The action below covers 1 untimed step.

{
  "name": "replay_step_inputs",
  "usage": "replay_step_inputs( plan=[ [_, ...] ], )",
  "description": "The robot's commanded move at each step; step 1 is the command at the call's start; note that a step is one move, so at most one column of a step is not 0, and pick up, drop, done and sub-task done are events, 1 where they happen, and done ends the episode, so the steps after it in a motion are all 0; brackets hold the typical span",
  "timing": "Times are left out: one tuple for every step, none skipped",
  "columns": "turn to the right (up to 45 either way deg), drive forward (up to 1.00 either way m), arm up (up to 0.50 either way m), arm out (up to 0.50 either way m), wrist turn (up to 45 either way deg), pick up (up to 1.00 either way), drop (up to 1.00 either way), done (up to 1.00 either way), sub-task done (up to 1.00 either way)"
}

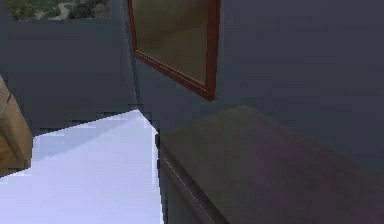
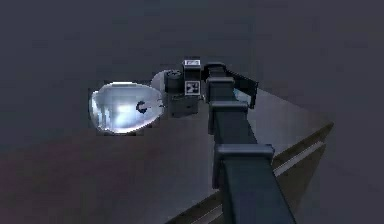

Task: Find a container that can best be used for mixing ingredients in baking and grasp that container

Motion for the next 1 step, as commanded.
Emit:
replay_step_inputs(
  plan=[
    [0.0, 0.00, 0.00, 0.14, 0.0, 0.00, 0.00, 0.00, 0.00]
  ],
)
